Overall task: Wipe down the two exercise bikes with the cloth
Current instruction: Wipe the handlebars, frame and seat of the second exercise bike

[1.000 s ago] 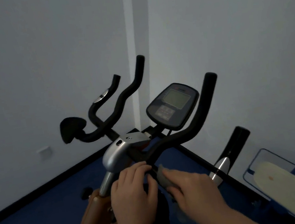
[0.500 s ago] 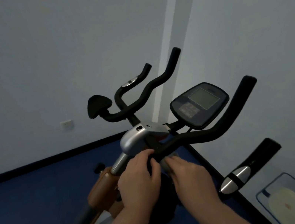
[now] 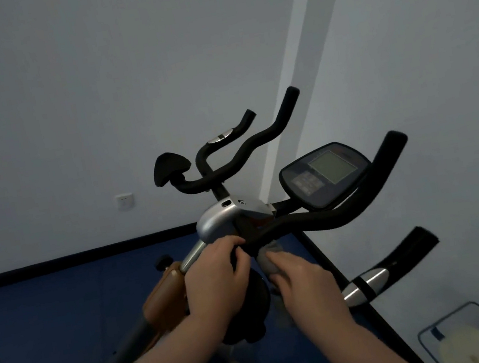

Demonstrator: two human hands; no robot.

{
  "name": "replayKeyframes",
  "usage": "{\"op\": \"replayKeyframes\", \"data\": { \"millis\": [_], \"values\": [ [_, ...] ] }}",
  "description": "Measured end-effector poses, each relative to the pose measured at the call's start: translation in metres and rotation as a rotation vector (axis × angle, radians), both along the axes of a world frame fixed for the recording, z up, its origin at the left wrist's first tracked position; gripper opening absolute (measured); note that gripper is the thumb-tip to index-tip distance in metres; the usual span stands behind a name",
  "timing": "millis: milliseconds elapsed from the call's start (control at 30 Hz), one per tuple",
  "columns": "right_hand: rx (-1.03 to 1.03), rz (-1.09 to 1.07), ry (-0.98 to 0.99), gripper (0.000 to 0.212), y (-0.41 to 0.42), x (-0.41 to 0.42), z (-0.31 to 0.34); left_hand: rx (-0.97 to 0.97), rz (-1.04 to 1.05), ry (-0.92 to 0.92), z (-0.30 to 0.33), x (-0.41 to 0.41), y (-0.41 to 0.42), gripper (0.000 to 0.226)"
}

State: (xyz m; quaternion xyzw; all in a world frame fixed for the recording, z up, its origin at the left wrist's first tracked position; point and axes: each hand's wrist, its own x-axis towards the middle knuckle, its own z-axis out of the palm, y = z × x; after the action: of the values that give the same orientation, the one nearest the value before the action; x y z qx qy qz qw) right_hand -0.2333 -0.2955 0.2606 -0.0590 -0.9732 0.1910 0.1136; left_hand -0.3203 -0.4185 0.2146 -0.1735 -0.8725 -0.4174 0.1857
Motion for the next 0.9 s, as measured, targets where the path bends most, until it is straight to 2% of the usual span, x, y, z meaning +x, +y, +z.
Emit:
{"op": "replayKeyframes", "data": {
  "millis": [133, 267, 400, 533, 667, 800, 900],
  "values": [
    [0.071, 0.142, -0.045, 0.034, 0.020, 0.035, -0.003, 0.012, 0.013, -0.015, 0.000, 0.000, 0.000, 0.019],
    [0.130, 0.103, -0.053, 0.004, 0.019, 0.015, 0.004, -0.015, 0.037, -0.041, -0.001, 0.000, 0.002, 0.017],
    [-0.004, 0.059, -0.040, 0.013, 0.016, -0.009, 0.010, 0.030, 0.031, -0.080, -0.001, 0.004, 0.004, 0.016],
    [0.095, 0.135, -0.111, 0.004, 0.026, 0.009, 0.006, 0.057, 0.026, -0.084, -0.001, 0.006, 0.000, 0.017],
    [0.071, 0.120, -0.117, 0.015, 0.032, 0.009, 0.006, 0.059, -0.004, -0.055, 0.000, 0.002, 0.001, 0.023],
    [-0.006, 0.055, -0.009, 0.020, 0.010, -0.011, 0.003, 0.050, -0.076, -0.084, -0.003, 0.001, -0.002, 0.034],
    [-0.027, 0.044, -0.063, 0.023, 0.014, -0.015, 0.007, 0.060, -0.100, -0.075, -0.002, -0.002, -0.006, 0.037]
  ]
}}
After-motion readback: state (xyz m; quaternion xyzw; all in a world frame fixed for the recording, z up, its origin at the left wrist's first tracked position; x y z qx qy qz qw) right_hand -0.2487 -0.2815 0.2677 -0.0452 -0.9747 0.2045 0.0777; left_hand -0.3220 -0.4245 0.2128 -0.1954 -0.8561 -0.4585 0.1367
